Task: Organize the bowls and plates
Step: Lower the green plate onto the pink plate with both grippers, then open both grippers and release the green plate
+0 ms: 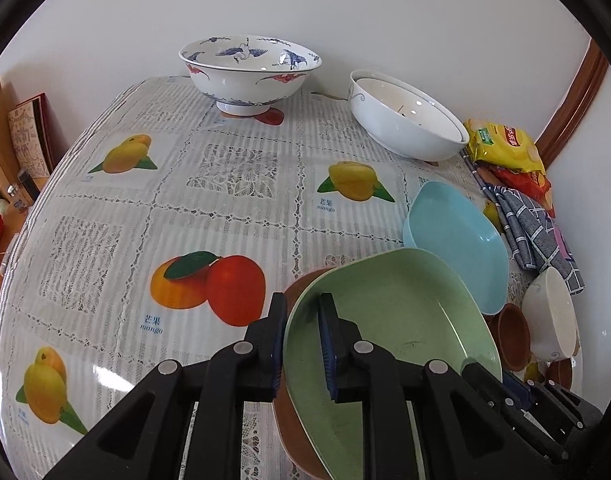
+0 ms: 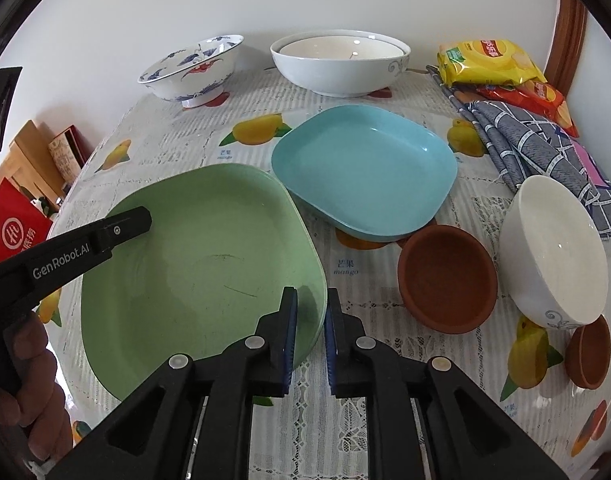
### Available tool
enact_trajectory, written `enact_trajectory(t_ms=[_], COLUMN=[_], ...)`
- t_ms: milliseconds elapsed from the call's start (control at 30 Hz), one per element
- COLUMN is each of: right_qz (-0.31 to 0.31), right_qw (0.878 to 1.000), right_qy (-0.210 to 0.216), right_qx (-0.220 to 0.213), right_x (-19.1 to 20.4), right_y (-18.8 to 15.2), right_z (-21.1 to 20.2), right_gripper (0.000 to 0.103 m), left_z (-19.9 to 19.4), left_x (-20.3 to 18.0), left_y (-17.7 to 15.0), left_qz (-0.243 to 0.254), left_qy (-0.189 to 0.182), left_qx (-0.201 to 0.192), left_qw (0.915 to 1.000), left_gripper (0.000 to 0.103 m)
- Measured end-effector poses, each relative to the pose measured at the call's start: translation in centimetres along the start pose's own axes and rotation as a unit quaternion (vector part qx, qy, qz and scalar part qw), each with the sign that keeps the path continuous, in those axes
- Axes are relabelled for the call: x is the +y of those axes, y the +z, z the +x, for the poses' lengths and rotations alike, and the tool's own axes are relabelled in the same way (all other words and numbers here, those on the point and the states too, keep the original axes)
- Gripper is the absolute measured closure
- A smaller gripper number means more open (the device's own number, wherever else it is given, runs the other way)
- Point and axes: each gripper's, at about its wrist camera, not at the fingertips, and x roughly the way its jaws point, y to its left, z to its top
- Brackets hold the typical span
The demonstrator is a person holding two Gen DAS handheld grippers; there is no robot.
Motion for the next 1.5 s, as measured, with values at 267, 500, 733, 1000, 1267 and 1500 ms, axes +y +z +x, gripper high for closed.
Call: enact_trajectory(t_ms=[267, 500, 733, 1000, 1267, 1500], right_qz=[-0.016, -0.022, -0.029, -0.018, 0.014, 0.02], right_qw=[1.0, 0.999, 1.0, 1.0, 0.997, 0.994], right_qy=[0.003, 0.006, 0.003, -0.01, -0.031, -0.061], right_qx=[0.008, 0.023, 0.011, -0.019, -0.068, -0.084], right_x=[0.8, 1.1, 1.0, -0.9, -4.2, -6.5], right_y=[0.1, -0.5, -0.8, -1.3, -1.5, -2.1], right_z=[0.6, 1.4, -0.2, -3.6, -8.3, -11.2], right_gripper=[0.086, 0.081, 0.07, 0.051, 0.018, 0.013], left_z=[1.0, 0.8, -1.2, -4.6, -8.7, -11.0], left_x=[0.2, 0.6, 0.3, -1.5, -5.3, -8.1], left_y=[0.5, 0.4, 0.0, -0.5, -1.1, -1.8], left_qz=[-0.004, 0.002, 0.003, 0.016, 0.043, 0.052], left_qy=[0.01, 0.019, 0.031, 0.022, 0.017, 0.009], left_qx=[0.001, 0.008, -0.003, -0.024, -0.059, -0.077], left_qw=[0.9999, 0.9998, 0.9995, 0.9993, 0.9972, 0.9956], left_gripper=[0.084, 0.083, 0.059, 0.054, 0.051, 0.047])
